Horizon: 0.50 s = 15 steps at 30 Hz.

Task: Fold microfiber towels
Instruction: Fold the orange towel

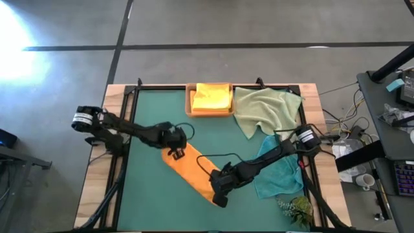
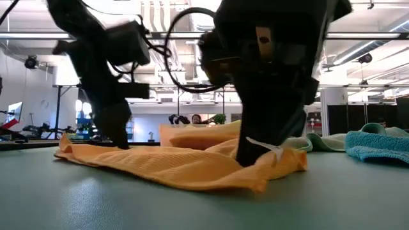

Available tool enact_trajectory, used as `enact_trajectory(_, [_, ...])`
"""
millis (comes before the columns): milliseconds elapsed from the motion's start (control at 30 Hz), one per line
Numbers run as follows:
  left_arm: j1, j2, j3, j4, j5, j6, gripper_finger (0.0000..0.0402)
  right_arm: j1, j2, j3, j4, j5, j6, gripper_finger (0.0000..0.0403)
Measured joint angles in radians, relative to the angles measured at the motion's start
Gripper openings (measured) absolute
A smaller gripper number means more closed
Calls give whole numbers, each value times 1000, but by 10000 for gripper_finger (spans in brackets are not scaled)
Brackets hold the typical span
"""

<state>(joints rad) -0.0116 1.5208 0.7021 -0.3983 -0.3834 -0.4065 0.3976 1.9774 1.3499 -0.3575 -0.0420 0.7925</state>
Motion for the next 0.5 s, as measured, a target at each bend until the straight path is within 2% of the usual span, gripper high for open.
enact_trajectory(200, [113, -32, 33, -50, 34, 77, 12, -19, -25, 20, -83, -9, -98, 8])
enact_trajectory(367, [102, -111, 47, -68, 72, 106, 12, -19, -75, 15, -148, 33, -103, 8])
enact_trajectory(500, [87, -200, 44, -84, 127, 63, 12, -18, -114, 16, -150, 46, -107, 8])
